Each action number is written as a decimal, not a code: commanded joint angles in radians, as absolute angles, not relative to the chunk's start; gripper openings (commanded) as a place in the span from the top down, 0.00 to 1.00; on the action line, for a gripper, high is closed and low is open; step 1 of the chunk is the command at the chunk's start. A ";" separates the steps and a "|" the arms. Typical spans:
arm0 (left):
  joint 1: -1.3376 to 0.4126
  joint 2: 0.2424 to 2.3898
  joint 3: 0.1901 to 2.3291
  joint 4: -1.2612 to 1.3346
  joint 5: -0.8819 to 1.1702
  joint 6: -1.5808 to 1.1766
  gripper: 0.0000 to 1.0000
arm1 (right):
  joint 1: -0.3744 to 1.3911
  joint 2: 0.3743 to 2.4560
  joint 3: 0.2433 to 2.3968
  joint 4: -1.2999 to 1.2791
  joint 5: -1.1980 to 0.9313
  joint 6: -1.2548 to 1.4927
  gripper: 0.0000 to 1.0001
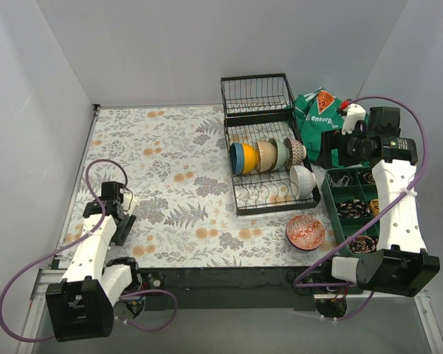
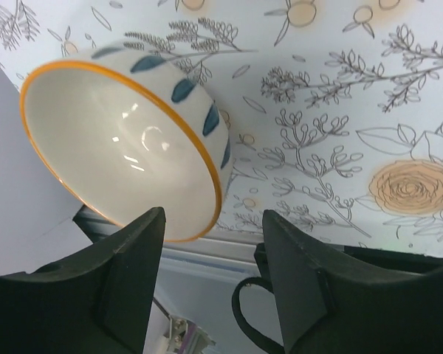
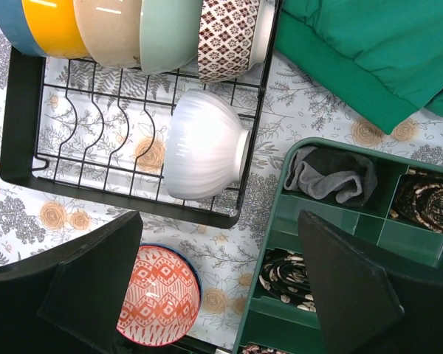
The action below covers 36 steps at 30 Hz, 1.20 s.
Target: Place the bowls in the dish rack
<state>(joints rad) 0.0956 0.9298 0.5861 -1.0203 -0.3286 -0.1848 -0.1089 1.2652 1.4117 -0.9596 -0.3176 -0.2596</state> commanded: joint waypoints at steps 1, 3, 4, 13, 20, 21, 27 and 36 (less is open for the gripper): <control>0.112 0.968 0.606 -0.922 -0.308 -0.129 0.46 | -0.104 1.221 1.390 -0.939 -0.331 -0.242 0.05; 0.115 0.979 0.588 -0.891 -0.301 -0.111 0.47 | -0.104 1.213 1.382 -0.936 -0.328 -0.242 0.05; 0.115 0.983 0.581 -0.884 -0.299 -0.107 0.50 | -0.104 1.213 1.379 -0.936 -0.325 -0.241 0.05; 0.124 1.071 0.636 -0.894 -0.239 -0.158 0.97 | -0.104 1.210 1.394 -0.942 -0.305 -0.238 0.05; 0.124 1.118 0.934 -1.127 -0.004 -0.144 1.00 | -0.104 1.219 1.391 -0.943 -0.305 -0.232 0.05; 0.123 1.138 1.036 -1.190 0.058 -0.144 1.00 | -0.104 1.223 1.393 -0.942 -0.302 -0.232 0.05; 0.089 1.333 1.474 -1.307 0.735 -0.208 1.00 | -0.104 1.244 1.396 -0.937 -0.278 -0.238 0.05; -0.187 1.215 1.378 -0.280 1.083 -0.901 1.00 | -0.104 1.238 1.398 -0.942 -0.224 -0.242 0.06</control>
<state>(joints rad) -0.0566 1.2732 1.4902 -0.8188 0.8875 -0.4950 -0.1089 1.2514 1.3891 -0.9604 -0.2516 -0.2417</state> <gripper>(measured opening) 0.051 0.946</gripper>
